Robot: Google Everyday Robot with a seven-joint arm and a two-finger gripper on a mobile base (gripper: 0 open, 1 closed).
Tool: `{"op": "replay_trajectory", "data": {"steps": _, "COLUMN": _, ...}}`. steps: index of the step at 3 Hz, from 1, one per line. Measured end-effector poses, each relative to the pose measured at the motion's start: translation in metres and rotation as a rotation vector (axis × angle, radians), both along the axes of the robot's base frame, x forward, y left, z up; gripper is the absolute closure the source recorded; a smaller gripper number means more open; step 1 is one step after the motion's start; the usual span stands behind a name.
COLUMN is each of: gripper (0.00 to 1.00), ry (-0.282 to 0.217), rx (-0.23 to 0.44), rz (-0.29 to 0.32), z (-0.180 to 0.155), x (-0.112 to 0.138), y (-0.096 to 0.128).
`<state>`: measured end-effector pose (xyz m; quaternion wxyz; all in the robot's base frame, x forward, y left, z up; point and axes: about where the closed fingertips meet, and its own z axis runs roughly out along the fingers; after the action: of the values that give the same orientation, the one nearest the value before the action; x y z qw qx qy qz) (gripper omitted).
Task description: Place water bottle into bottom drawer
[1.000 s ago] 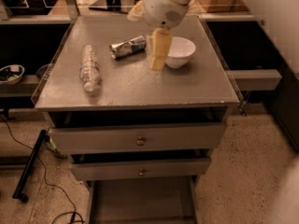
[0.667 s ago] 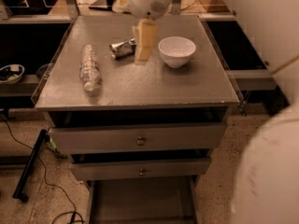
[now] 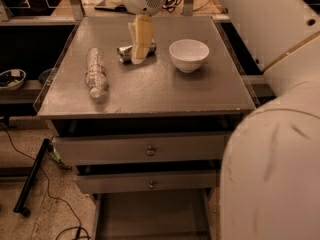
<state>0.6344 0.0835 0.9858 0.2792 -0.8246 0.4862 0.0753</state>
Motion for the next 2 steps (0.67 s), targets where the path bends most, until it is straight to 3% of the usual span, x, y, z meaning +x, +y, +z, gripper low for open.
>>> {"op": "replay_trajectory", "data": {"steps": 1, "gripper": 0.00, "ry": -0.001, "rx": 0.035, "rz": 0.024, "z": -0.008, "x": 0.015, "y": 0.014}}
{"op": "replay_trajectory", "data": {"steps": 2, "gripper": 0.00, "ry": -0.025, "rx": 0.089, "rz": 0.087, "z": -0.016, "x": 0.048, "y": 0.051}}
